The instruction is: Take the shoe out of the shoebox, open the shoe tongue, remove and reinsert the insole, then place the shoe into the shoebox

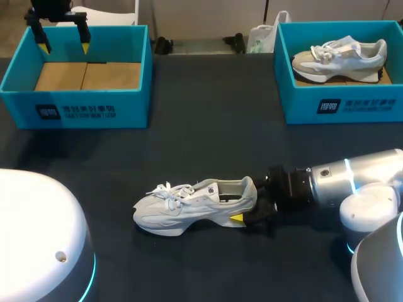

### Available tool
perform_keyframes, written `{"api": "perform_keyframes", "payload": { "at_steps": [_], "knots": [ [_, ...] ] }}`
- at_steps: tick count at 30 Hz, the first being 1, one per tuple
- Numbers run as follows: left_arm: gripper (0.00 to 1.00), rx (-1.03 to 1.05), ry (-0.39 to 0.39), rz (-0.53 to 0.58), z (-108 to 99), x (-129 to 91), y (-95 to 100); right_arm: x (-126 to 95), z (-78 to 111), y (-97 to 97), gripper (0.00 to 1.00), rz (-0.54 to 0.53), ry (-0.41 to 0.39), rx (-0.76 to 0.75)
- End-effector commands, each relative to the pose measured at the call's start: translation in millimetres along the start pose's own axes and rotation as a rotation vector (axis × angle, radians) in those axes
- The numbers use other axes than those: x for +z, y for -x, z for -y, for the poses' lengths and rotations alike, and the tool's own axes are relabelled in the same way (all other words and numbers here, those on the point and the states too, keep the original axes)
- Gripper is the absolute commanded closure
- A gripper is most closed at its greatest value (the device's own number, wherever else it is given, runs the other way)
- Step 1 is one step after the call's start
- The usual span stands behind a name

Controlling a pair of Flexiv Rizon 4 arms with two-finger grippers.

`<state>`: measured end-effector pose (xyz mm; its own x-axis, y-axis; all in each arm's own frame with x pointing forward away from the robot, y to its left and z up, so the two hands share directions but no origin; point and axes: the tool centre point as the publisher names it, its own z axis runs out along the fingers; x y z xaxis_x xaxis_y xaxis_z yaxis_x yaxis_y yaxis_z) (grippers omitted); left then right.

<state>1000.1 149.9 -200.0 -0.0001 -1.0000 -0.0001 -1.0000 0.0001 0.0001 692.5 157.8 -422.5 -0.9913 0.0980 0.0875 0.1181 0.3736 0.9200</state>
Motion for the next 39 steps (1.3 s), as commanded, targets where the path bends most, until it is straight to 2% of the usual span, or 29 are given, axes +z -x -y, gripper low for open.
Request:
{"api": "perform_keyframes", "payload": {
  "at_steps": [1, 11, 22, 26, 39],
  "knots": [
    [0.0, 0.0, 0.0, 0.0, 0, 0, 0.0, 1, -0.2, -0.6, 1.0, 0.0, -0.001, 0.0],
    [0.0, -0.045, -0.026, -0.059, -26, -12, -25.5, 1, -0.2, -0.6, 1.0, 0.0, -0.001, 0.0],
    [0.0, -0.01, -0.078, -0.074, -88, -23, -62.4, 1, -0.2, -0.6, 1.0, 0.0, -0.001, 0.0],
    [0.0, 0.011, -0.032, -0.097, -110, -32, -77.2, 1, -0.2, -0.6, 1.0, 0.0, -0.001, 0.0],
    [0.0, 0.011, -0.032, -0.097, -110, -32, -77.2, 1, -0.2, -0.6, 1.0, 0.0, -0.001, 0.0]
  ]
}}
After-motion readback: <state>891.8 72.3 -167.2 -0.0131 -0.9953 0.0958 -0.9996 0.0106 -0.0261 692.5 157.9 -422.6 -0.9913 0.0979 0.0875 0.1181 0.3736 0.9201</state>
